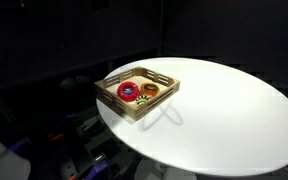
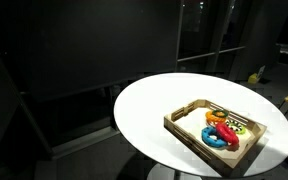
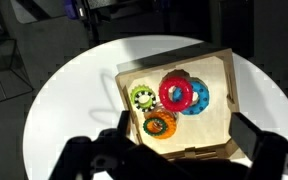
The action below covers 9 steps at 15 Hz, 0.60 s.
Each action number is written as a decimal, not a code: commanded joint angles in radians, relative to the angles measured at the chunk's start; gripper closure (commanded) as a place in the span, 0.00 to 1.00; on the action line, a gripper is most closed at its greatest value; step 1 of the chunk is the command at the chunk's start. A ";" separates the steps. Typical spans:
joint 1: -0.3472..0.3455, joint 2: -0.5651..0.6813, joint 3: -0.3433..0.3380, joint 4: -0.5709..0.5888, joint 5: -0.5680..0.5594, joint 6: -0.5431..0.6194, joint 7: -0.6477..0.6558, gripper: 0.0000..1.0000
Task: Remove the red ring from the wooden tray and put it on the table
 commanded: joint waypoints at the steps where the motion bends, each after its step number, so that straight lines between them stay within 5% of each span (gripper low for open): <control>1: 0.011 0.010 -0.010 0.003 -0.025 0.000 0.028 0.00; 9: 0.005 0.082 -0.034 -0.005 -0.025 0.040 0.039 0.00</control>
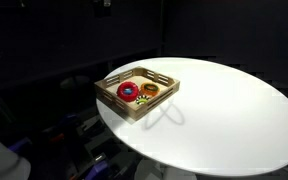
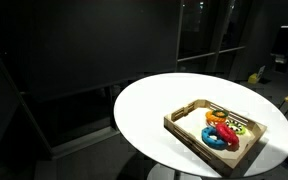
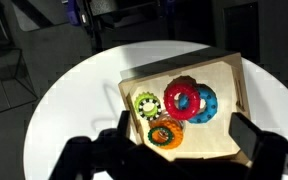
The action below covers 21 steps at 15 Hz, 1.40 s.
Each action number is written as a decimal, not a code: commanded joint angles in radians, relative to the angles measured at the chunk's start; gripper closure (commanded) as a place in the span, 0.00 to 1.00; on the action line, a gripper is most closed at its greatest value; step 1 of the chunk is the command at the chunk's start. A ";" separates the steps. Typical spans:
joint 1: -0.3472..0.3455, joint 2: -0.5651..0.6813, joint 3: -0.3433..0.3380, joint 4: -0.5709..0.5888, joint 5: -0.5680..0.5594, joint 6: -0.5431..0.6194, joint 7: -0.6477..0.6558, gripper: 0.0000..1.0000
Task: Remove the red ring from the wooden tray and put it on the table
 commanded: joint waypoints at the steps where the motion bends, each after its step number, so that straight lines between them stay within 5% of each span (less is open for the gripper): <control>1: 0.002 0.040 -0.029 0.004 -0.004 0.045 0.021 0.00; 15: 0.032 0.287 -0.028 -0.059 -0.027 0.363 0.126 0.00; 21: 0.063 0.427 -0.026 -0.063 -0.134 0.441 0.272 0.00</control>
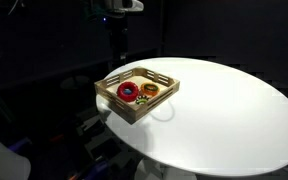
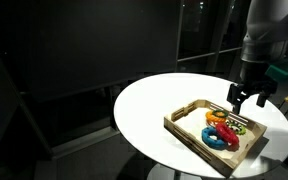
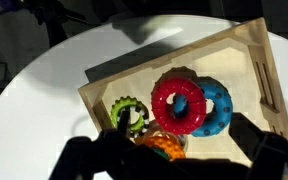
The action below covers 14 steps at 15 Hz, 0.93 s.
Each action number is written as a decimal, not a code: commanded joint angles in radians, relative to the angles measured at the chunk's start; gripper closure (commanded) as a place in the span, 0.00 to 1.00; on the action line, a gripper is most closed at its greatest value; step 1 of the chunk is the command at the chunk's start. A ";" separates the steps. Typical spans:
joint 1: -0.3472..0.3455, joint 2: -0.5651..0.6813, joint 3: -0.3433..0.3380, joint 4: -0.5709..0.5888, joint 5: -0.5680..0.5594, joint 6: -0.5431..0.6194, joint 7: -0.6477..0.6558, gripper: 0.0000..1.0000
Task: Remove the red ring from the wooden tray and put it on the table
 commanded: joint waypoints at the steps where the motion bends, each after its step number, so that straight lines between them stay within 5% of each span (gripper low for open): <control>1: 0.023 0.082 -0.006 0.010 -0.084 0.036 0.112 0.00; 8: 0.071 0.215 -0.051 0.039 -0.164 0.062 0.226 0.00; 14: 0.092 0.217 -0.072 0.025 -0.136 0.058 0.190 0.00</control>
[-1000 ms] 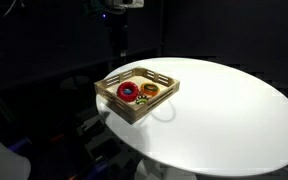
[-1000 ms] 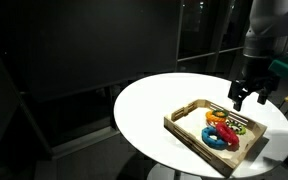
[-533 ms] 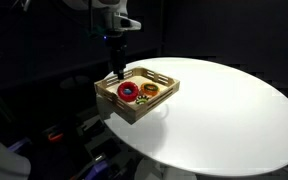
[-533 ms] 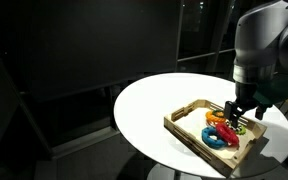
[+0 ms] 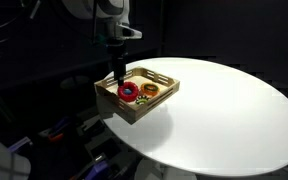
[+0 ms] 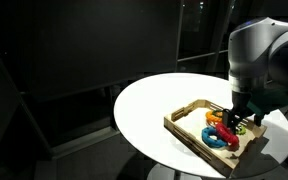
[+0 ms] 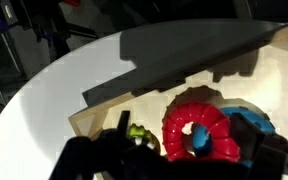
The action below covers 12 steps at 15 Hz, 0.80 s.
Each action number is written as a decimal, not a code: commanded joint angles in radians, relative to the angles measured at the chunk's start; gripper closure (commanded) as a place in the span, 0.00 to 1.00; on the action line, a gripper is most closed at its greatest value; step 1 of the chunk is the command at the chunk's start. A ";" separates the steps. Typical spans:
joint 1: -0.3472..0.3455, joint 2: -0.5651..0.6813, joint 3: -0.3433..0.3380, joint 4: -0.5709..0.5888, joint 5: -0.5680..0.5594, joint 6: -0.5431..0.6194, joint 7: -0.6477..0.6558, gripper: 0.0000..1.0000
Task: Remove the red ring from the wooden tray and put it on the table
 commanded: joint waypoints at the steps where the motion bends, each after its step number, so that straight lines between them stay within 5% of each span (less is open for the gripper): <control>1: 0.022 -0.001 -0.021 0.001 0.004 -0.002 -0.004 0.00; 12: 0.019 0.007 -0.039 -0.032 0.063 0.250 -0.011 0.00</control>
